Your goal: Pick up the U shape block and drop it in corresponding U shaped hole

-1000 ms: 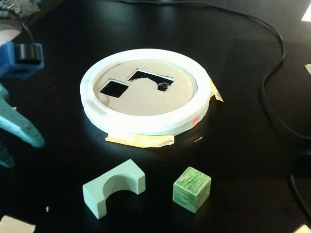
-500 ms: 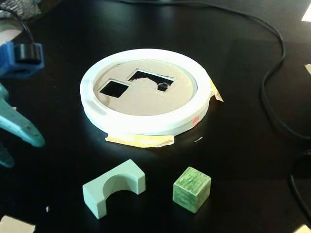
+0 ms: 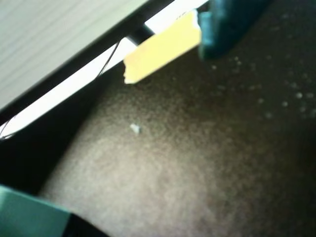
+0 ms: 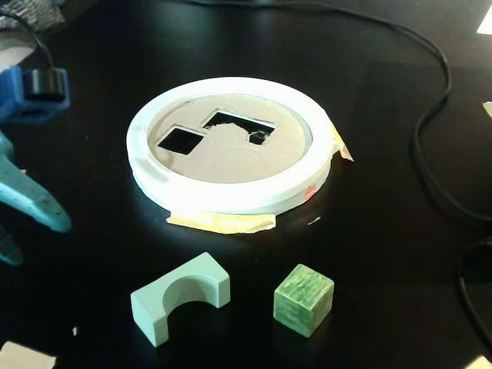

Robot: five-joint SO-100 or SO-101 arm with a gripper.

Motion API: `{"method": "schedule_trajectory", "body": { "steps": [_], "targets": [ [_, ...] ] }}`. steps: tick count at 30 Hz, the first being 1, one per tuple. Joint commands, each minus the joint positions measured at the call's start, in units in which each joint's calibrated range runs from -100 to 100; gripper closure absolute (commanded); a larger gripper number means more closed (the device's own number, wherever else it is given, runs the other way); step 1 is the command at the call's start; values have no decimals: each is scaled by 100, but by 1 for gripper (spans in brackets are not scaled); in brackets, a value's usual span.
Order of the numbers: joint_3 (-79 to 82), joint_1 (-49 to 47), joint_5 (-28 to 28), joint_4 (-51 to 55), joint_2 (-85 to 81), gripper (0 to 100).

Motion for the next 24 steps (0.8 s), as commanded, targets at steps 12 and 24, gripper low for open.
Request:
{"method": "schedule_trajectory", "body": {
  "steps": [12,24],
  "targets": [
    [-880,-337,-49,-181,-9,0],
    [-2319,-1349,-723,-101,690,1]
  ]
}}
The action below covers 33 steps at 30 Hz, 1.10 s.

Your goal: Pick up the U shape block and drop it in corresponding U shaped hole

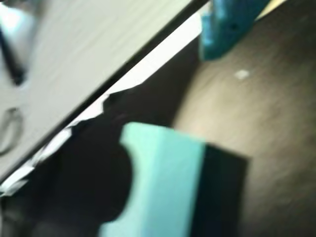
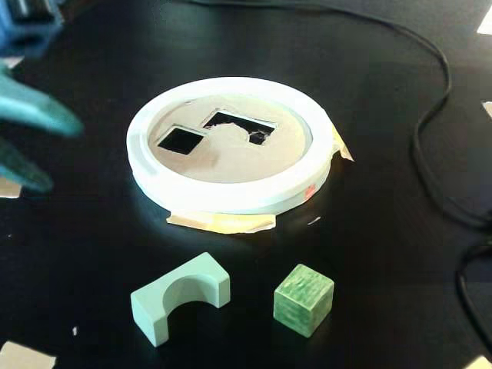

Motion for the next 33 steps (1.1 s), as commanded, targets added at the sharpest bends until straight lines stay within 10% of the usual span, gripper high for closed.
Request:
{"method": "schedule_trajectory", "body": {
  "steps": [1,17,33],
  "targets": [
    [-1000,-197,-181,-141,1022,1],
    [-6674,-235,-1411,1144,8751,2],
    [-8186,-772,-1827,1194,11035,2]
  ]
}}
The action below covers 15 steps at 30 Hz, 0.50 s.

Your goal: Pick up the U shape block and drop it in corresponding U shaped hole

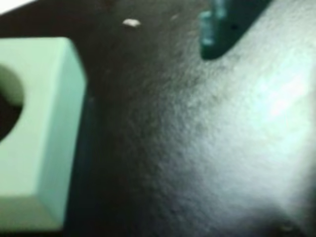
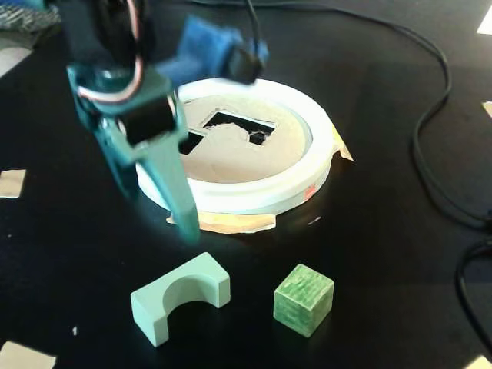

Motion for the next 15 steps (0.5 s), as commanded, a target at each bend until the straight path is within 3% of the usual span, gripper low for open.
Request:
{"method": "schedule_trajectory", "body": {
  "steps": [1,15],
  "targets": [
    [-715,-110,-98,30,407,2],
    [-1207,53,-93,40,1437,3]
  ]
}}
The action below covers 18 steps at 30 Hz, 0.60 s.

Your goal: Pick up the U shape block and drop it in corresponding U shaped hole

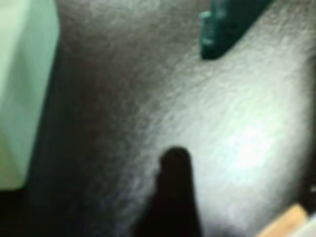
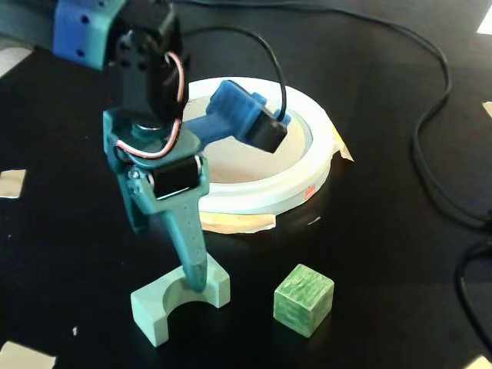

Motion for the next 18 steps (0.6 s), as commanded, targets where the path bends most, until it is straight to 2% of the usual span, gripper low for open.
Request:
{"method": "schedule_trajectory", "body": {
  "steps": [1,7,14,18],
  "targets": [
    [-455,103,-29,50,-26,3],
    [-382,103,-29,50,46,5],
    [-446,103,-20,50,225,32],
    [-446,103,-20,50,171,40]
  ]
}}
